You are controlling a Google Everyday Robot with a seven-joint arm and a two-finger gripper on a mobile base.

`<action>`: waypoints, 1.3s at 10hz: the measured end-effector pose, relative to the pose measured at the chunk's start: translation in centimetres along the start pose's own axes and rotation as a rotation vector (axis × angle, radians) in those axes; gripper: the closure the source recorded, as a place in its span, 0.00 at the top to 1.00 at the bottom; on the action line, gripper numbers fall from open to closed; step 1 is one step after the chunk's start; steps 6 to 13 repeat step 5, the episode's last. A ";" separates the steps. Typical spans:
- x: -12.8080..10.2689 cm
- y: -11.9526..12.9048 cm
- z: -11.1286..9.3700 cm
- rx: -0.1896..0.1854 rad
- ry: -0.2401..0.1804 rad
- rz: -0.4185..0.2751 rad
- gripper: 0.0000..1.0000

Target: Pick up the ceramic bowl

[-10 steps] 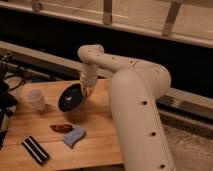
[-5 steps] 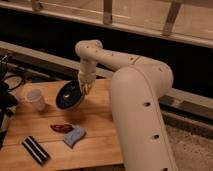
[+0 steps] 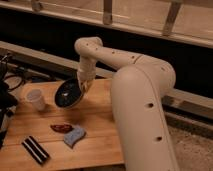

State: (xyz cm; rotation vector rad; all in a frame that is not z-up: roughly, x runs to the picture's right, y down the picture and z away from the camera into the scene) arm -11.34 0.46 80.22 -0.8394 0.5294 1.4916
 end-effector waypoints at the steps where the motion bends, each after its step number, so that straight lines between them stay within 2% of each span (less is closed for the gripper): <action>1: 0.1 0.0 0.0 0.002 -0.001 -0.006 0.00; 5: 0.1 0.6 -0.9 -0.009 -0.020 -0.023 0.00; 13: 0.1 0.6 -0.9 -0.009 -0.020 -0.023 0.00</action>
